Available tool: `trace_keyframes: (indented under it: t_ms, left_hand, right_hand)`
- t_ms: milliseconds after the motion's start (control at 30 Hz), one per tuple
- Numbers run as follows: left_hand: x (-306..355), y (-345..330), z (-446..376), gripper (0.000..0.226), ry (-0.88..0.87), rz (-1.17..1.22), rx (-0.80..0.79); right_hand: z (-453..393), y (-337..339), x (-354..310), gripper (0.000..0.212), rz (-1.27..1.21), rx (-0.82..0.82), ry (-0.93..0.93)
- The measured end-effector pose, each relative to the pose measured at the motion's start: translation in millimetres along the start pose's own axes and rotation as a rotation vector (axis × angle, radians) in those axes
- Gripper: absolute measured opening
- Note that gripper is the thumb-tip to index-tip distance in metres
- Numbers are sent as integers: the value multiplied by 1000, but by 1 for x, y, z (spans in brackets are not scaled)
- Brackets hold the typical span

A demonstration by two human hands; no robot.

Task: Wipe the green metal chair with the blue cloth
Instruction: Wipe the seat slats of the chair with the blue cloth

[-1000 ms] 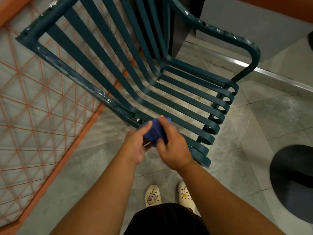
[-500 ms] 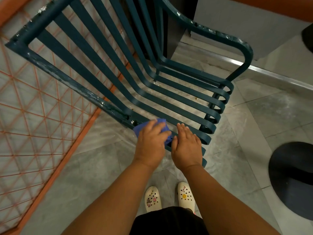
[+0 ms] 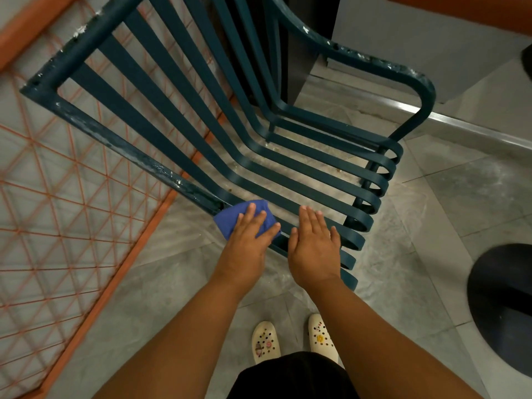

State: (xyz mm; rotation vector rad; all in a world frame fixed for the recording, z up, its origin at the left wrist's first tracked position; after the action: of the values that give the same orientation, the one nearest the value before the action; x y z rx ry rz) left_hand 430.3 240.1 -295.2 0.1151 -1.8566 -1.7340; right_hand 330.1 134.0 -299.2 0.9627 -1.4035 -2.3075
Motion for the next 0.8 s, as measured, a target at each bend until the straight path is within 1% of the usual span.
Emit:
trace_keyframes:
  t_ms: [33, 67, 133, 200, 300, 367, 433, 467, 567, 600, 633, 733, 767, 800]
  left_hand:
    - [-4, -1, 1, 62, -51, -15, -1]
    - [-9, 1, 1, 61, -91, -17, 8]
    - [-21, 7, -2, 47, -144, -57, 37]
    - [-28, 9, -3, 41, -112, -103, 48]
    - [-18, -1, 0, 38, -6, -18, 90]
    - [-11, -7, 4, 38, -66, -14, 108]
    - [-17, -4, 4, 38, -153, -93, 96]
    - [-24, 0, 3, 37, -143, -146, 85]
    - [-34, 11, 0, 41, 41, -211, 76]
    - [-31, 10, 1, 41, 52, -214, 91]
    - [-27, 6, 4, 41, 28, -215, 107]
    - [-31, 3, 11, 40, -125, -232, 134]
    - [-38, 8, 9, 40, -126, -244, 141]
    - [-44, 13, 7, 43, -79, -256, 150]
  right_hand:
    - [-3, 0, -4, 53, 5, -11, 27]
    - [-6, -1, -8, 54, 19, -31, 43]
    - [-8, -3, -10, 55, 60, -74, 37]
    - [-9, -5, -10, 56, 91, -88, 24]
    - [-8, -4, -12, 57, 110, -88, 21]
    - [-8, -3, -14, 56, 112, -90, 21]
    - [-8, -2, -14, 56, 114, -91, 20]
    - [-8, -1, -14, 56, 116, -90, 19]
    - [-8, 0, -15, 56, 121, -91, 14]
    - [-8, 0, -15, 55, 122, -90, 13]
    - [-8, 0, -15, 55, 125, -89, 13]
    - [-7, 0, -15, 55, 130, -94, 12]
    - [-7, 0, -15, 55, 129, -100, 10]
    - [-8, 1, -15, 55, 126, -104, 9]
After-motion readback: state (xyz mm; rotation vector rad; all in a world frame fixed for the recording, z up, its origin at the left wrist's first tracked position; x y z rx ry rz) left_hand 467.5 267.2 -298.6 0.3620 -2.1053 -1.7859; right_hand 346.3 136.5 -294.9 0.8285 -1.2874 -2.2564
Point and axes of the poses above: each hand's wrist, its own z-axis away from the middle knuckle, its own y-axis out of the back of the hand, x = y × z, the point moved 2 cm from there along -z, towards the middle knuckle
